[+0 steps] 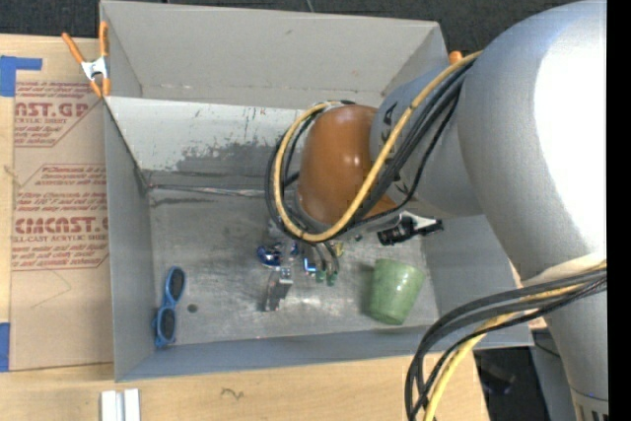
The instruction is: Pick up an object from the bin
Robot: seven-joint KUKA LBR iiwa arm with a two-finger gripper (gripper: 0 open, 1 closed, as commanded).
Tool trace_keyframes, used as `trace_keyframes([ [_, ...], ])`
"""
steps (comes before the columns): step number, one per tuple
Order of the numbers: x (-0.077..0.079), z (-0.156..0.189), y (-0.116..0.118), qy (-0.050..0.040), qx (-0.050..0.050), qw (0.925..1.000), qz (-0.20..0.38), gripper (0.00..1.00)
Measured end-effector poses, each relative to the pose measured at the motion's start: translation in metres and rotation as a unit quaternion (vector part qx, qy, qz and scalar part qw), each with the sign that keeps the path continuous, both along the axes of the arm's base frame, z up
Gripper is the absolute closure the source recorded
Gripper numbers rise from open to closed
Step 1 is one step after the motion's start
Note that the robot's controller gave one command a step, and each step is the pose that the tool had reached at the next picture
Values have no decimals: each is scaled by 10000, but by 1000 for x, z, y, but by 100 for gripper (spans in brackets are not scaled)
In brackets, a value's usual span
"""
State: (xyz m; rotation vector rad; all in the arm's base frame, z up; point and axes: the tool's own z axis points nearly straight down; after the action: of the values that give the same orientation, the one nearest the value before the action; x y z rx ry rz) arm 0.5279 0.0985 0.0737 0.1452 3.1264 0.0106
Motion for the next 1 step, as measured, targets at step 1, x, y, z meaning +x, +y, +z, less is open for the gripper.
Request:
trace_keyframes([
  [1,3,5,2,-29,21,10000,5,100],
])
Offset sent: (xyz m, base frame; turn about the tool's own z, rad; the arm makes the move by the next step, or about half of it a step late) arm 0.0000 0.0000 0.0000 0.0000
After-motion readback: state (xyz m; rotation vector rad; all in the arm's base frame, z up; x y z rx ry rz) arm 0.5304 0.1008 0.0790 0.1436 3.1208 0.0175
